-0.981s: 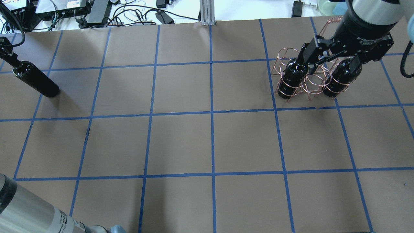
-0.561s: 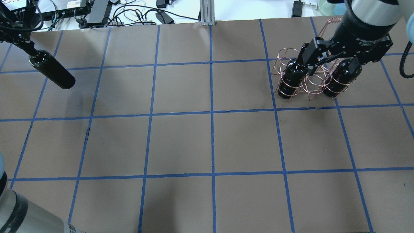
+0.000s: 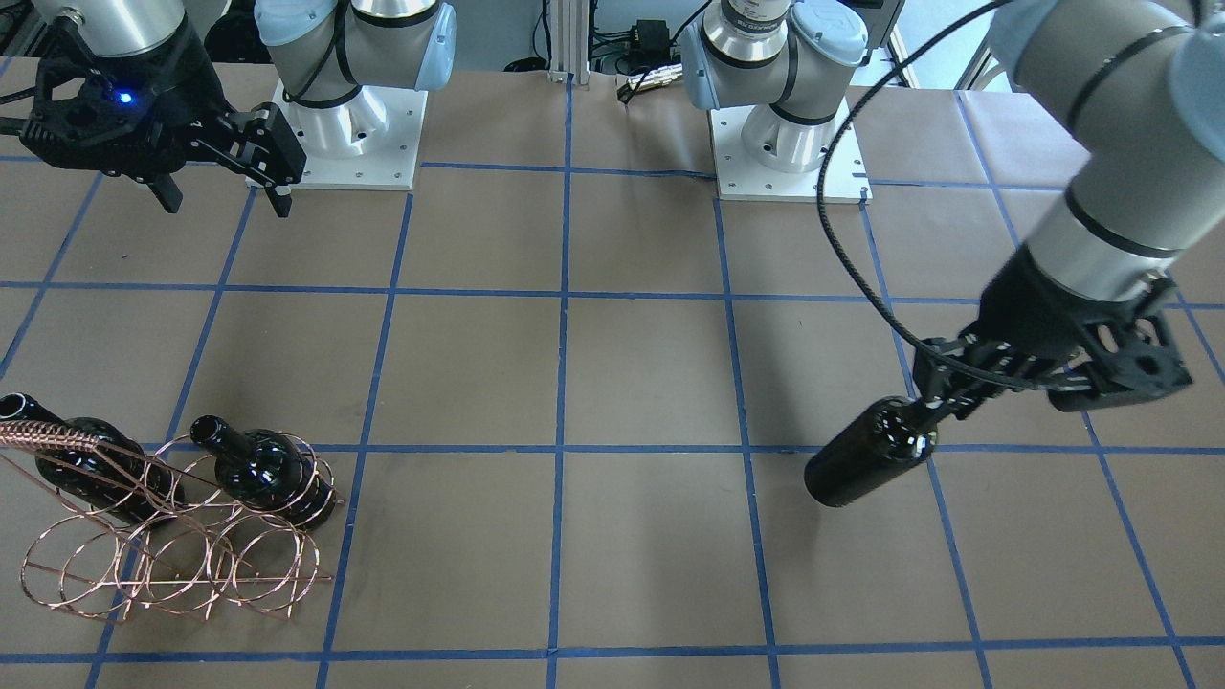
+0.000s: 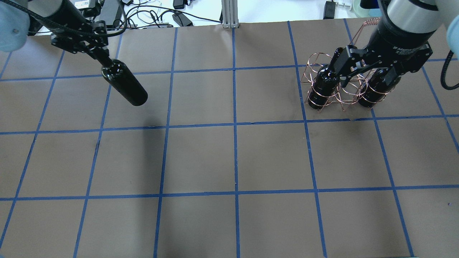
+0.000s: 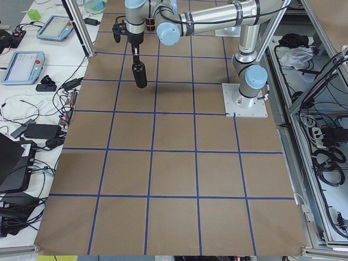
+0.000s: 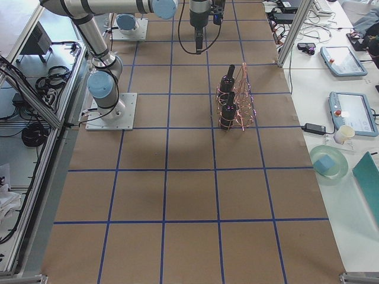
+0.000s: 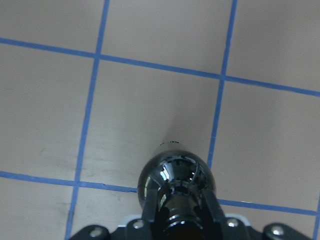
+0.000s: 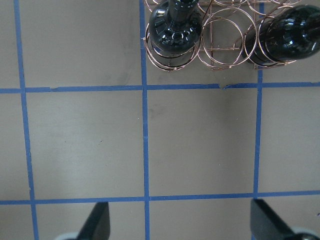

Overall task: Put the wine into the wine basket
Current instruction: 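Set the bottle upright on the table center with the left gripper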

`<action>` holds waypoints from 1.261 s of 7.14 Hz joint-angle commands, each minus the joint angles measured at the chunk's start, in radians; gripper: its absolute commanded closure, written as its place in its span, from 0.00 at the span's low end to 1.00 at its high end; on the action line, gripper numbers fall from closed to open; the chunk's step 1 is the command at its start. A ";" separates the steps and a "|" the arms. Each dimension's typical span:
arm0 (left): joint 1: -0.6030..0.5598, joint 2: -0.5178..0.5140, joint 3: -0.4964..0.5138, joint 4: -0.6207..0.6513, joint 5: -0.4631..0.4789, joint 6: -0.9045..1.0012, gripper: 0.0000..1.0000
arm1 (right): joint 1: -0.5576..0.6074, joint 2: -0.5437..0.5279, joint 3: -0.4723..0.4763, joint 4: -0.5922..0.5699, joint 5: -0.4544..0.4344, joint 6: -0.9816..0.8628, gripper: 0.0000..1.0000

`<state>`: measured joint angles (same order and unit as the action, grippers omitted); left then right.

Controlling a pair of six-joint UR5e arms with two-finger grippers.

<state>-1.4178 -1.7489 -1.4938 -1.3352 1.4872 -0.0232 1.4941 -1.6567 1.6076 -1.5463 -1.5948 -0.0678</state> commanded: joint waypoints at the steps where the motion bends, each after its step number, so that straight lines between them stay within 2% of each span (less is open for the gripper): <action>1: -0.134 0.086 -0.132 -0.002 0.005 -0.064 1.00 | 0.000 0.000 0.005 0.000 -0.001 0.000 0.00; 4: -0.199 0.182 -0.282 0.008 0.016 -0.115 1.00 | 0.000 0.000 0.003 -0.002 -0.001 0.002 0.00; 6: -0.207 0.195 -0.313 0.011 0.077 -0.119 1.00 | 0.000 -0.002 0.003 -0.003 0.001 0.003 0.00; 9: -0.208 0.169 -0.321 0.048 0.076 -0.121 1.00 | 0.003 0.009 0.003 -0.020 0.001 0.011 0.00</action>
<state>-1.6251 -1.5736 -1.8095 -1.2922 1.5625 -0.1438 1.4956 -1.6524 1.6117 -1.5575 -1.5944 -0.0602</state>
